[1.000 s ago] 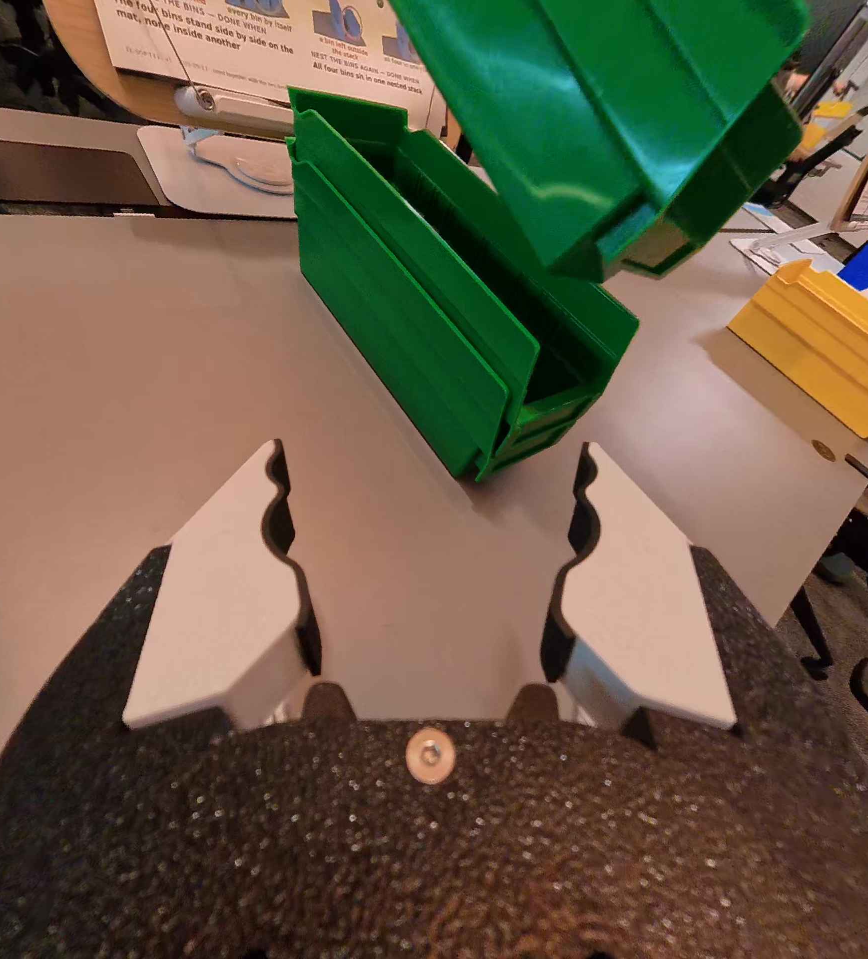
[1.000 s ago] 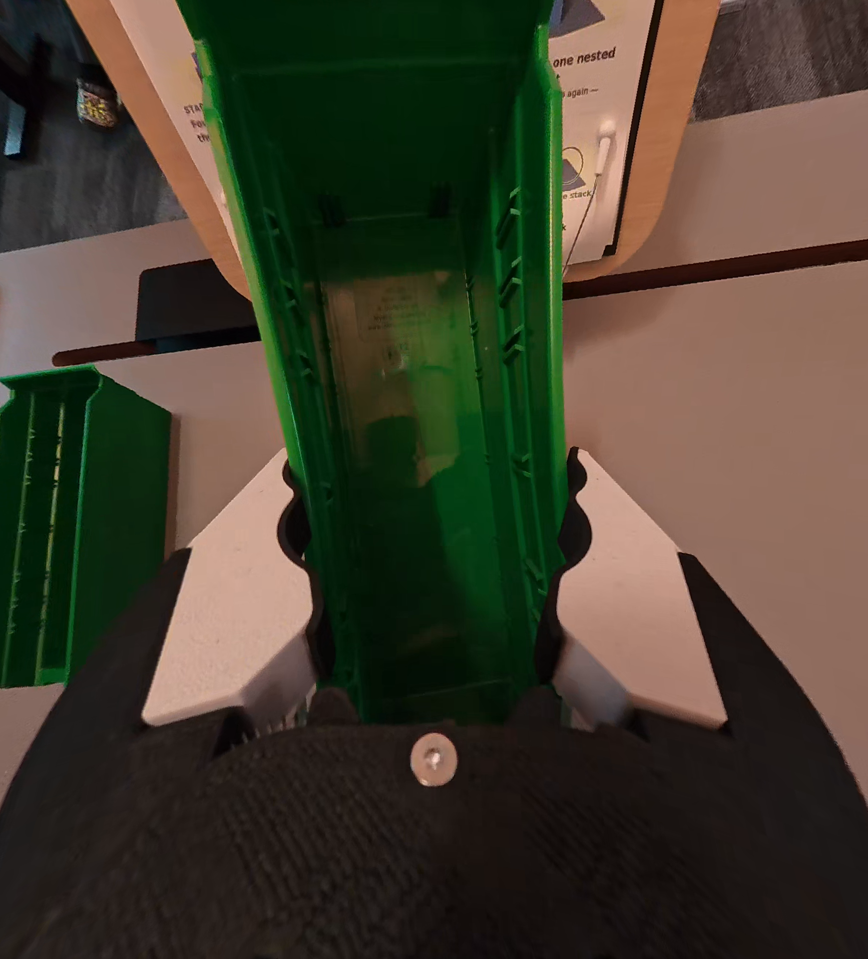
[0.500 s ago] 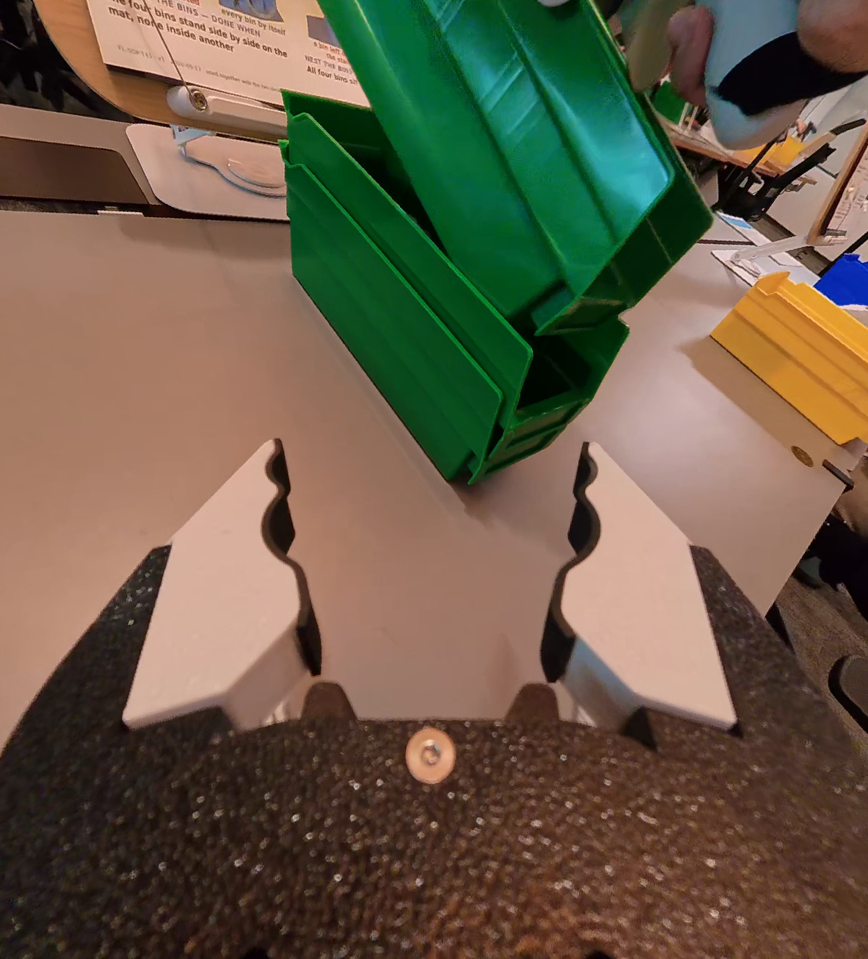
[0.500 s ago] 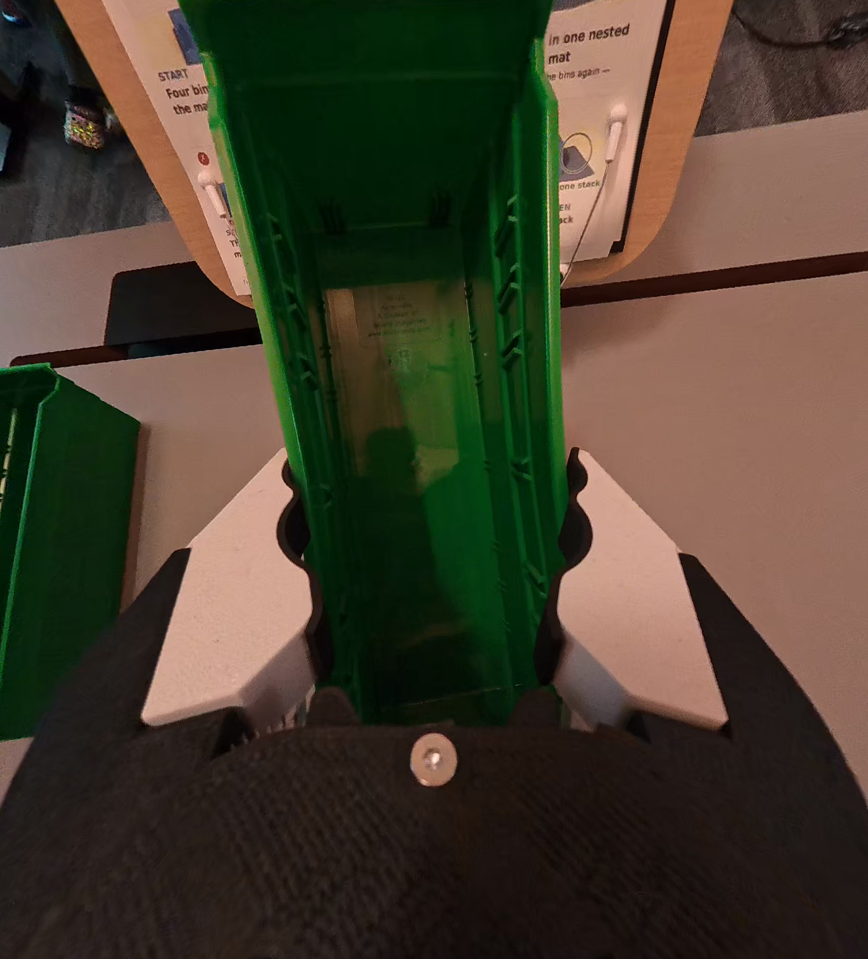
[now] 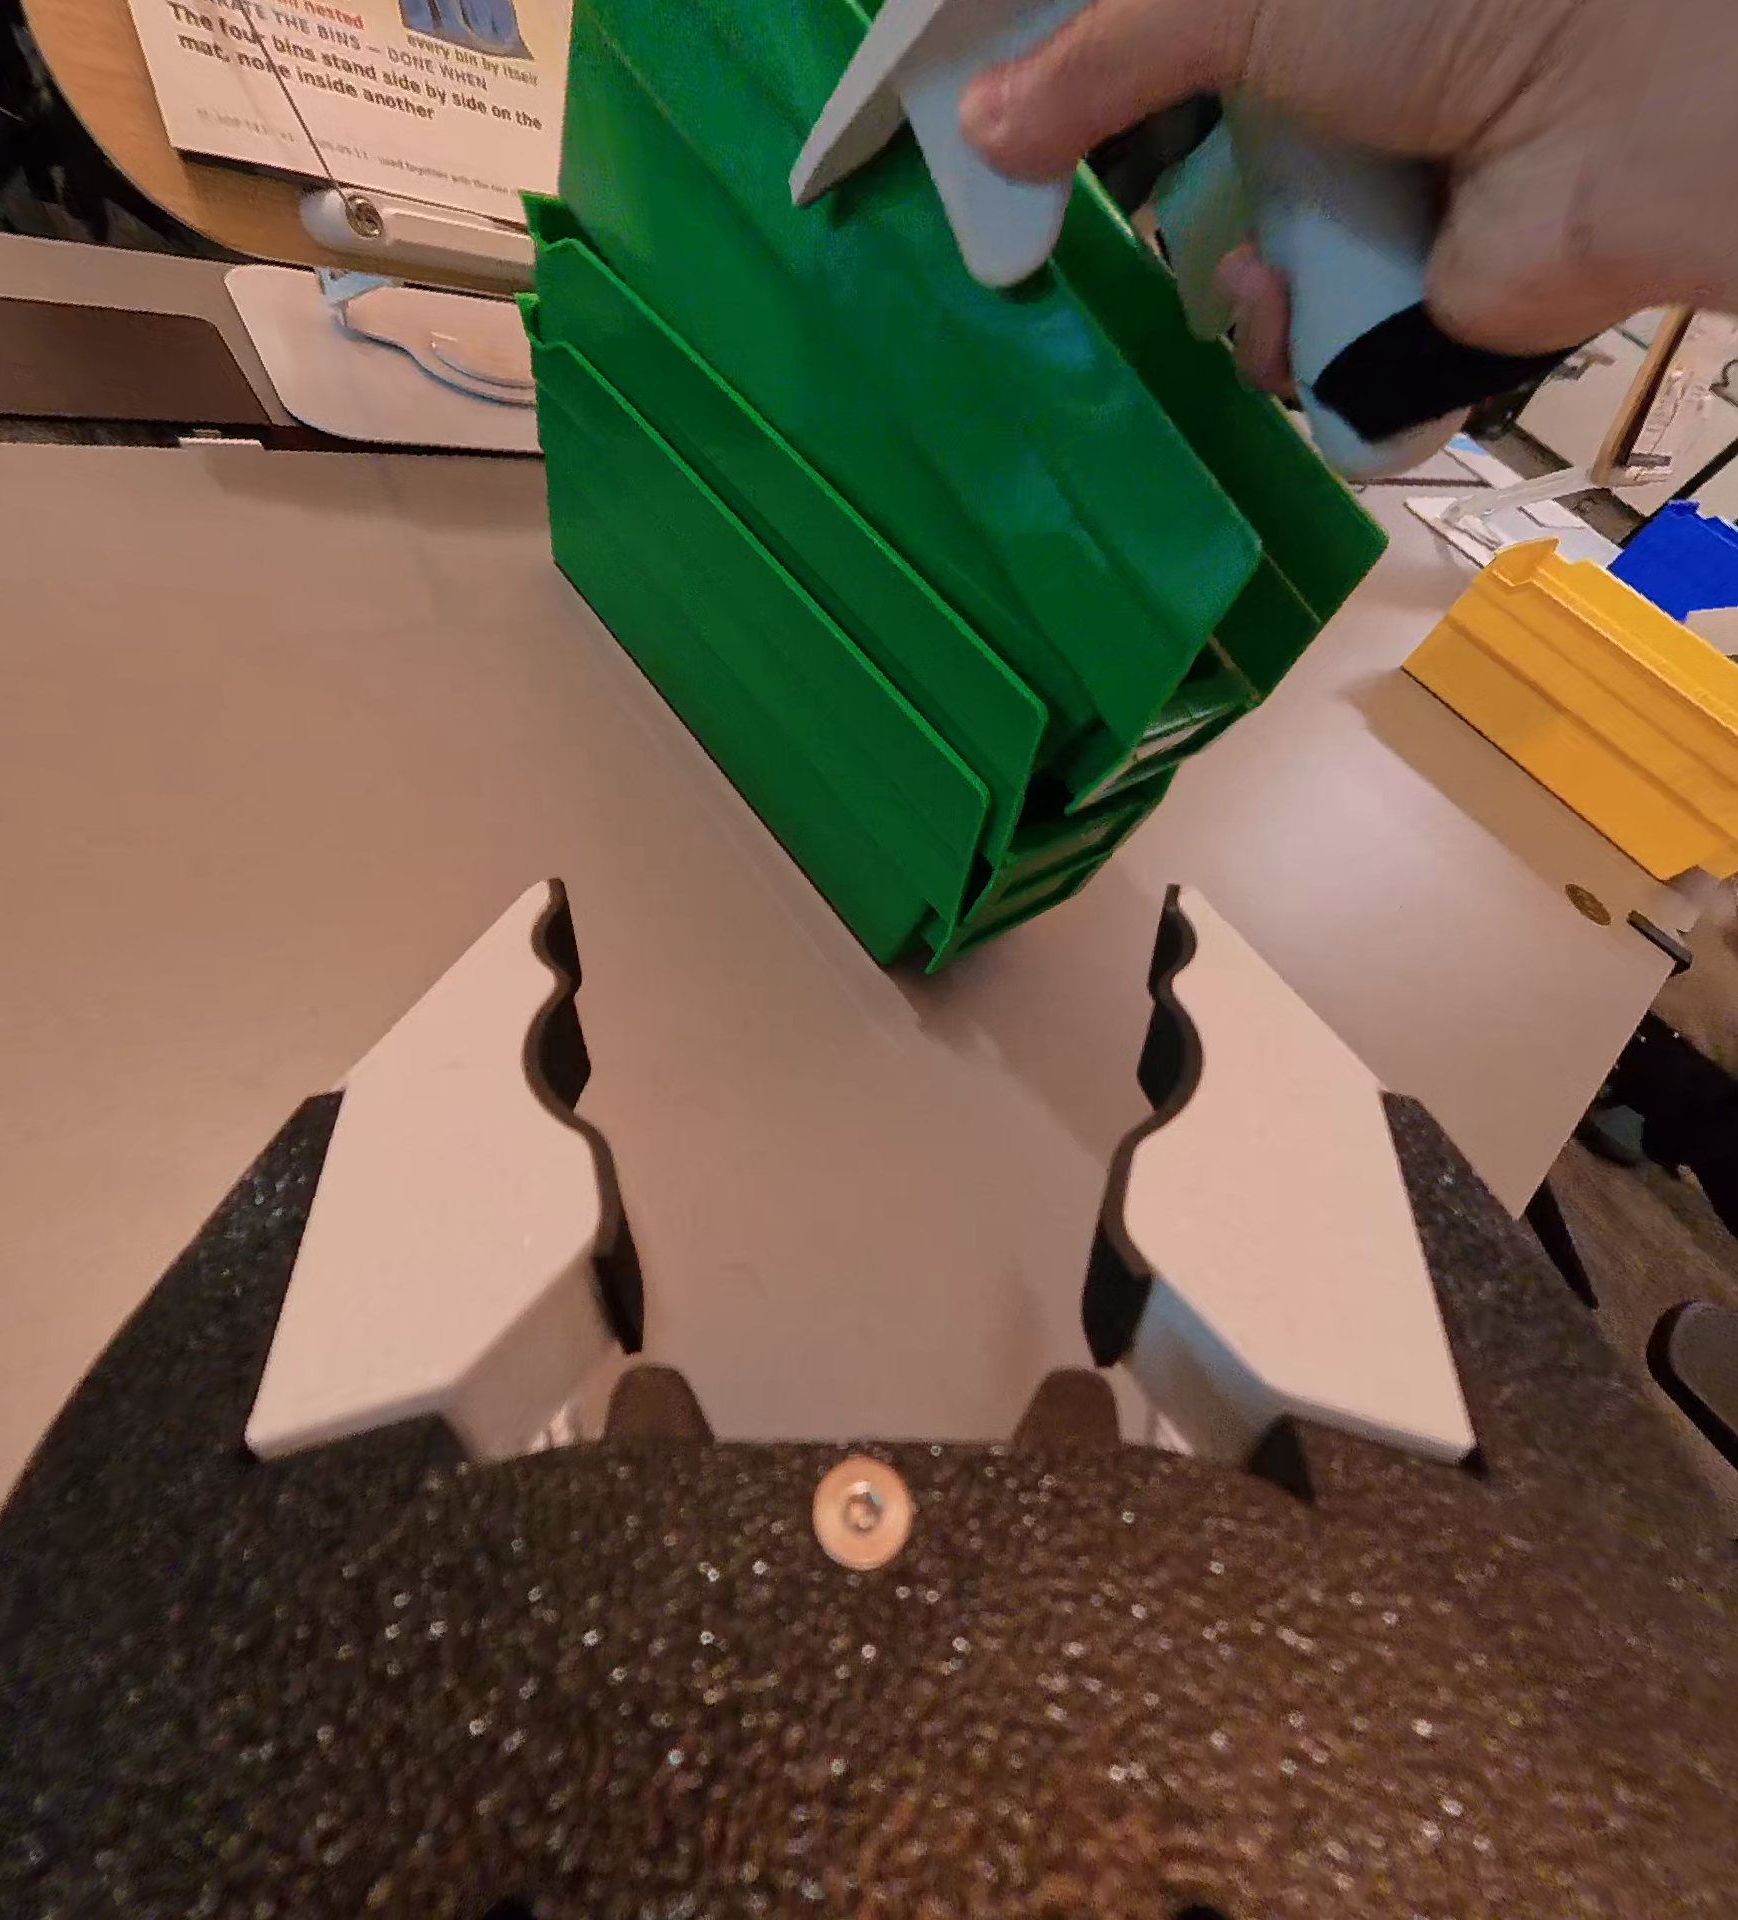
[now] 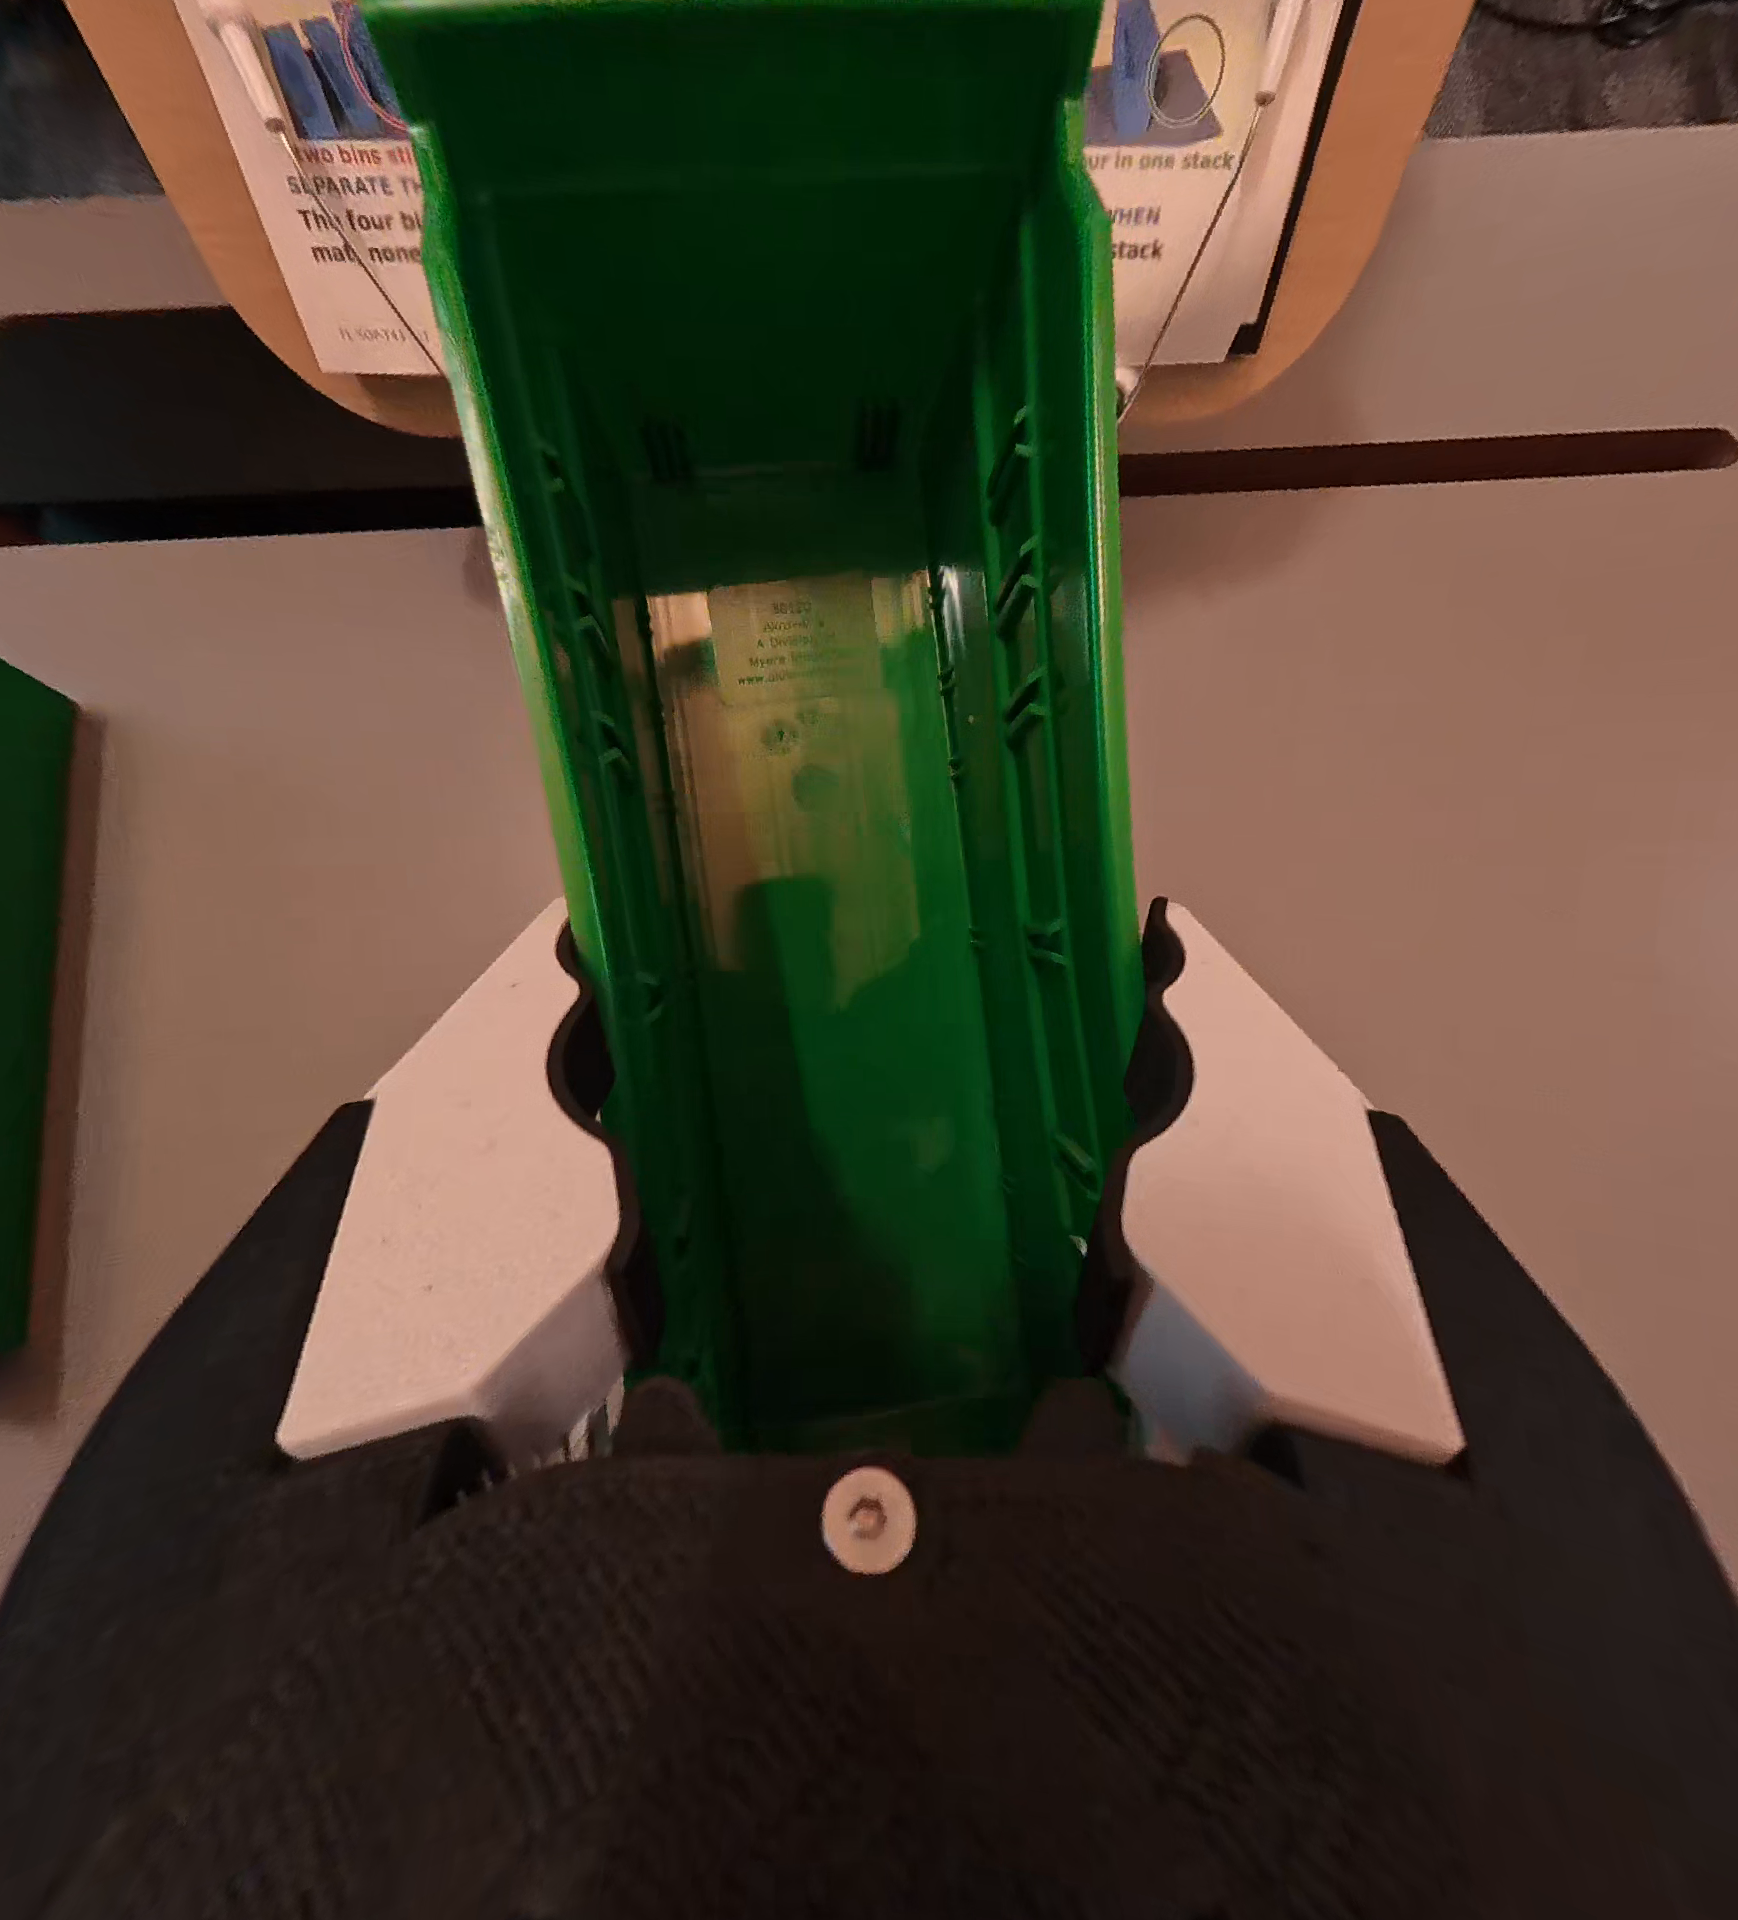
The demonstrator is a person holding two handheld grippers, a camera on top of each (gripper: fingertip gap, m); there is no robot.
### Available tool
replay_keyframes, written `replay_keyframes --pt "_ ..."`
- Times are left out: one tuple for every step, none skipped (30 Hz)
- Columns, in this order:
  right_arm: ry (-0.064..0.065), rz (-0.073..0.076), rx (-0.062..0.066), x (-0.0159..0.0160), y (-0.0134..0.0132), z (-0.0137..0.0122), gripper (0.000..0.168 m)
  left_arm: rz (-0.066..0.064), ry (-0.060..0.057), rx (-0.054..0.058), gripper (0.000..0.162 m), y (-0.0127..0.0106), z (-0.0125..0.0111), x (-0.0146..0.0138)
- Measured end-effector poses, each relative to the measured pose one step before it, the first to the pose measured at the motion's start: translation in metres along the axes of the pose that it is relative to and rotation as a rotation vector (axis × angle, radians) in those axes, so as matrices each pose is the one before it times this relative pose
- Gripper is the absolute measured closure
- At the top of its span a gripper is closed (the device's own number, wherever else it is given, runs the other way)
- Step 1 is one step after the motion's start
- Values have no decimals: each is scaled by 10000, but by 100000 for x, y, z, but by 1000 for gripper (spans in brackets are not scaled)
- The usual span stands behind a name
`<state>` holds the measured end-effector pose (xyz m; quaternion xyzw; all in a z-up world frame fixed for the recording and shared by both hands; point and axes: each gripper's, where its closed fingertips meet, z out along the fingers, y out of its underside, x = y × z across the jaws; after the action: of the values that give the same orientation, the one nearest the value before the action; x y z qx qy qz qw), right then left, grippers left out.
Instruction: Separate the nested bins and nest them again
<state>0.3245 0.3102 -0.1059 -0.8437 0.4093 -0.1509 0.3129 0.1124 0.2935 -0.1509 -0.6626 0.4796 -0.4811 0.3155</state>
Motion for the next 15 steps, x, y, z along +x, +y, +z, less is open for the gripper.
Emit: replay_keyframes --pt "74 -97 -11 -92 15 97 66 -45 -9 52 54 -90 -95 -129" --pt "52 -134 -39 -128 49 90 66 -39 -20 16 54 -31 -52 -176" --pt "51 -95 -43 -81 72 57 66 -42 -23 -16 54 26 -16 -174" --pt "51 -31 -41 -82 73 28 66 -46 -11 -14 54 40 12 -141" --pt "57 -50 -73 -78 115 44 66 -45 9 -2 54 18 27 -92" --pt "51 -14 -37 -35 71 2 66 -38 15 -10 54 30 29 -46" --pt "60 28 -17 49 61 8 66 -12 11 -2 54 15 17 -14" --pt "33 42 -53 54 152 44 66 16 7 -9 54 19 26 17" --pt "11 78 -27 39 178 105 65 20 -4 -14 54 15 7 14" --pt "-9 127 41 63 205 175 65 21 10 12 54 -25 1 56" --pt "-21 177 94 92 245 236 66 5 24 22 54 -37 -12 77" --pt "-44 138 131 57 219 296 66 -2 27 10 54 -10 17 59" --pt "-3 -47 -14 -12 249 319 65 -5 11 -18 54 37 13 13" --pt "18 -160 -77 -103 187 251 65 -3 2 -27 54 60 22 -16" --pt "21 -72 -84 -114 71 166 65 4 2 -7 54 29 14 -19"
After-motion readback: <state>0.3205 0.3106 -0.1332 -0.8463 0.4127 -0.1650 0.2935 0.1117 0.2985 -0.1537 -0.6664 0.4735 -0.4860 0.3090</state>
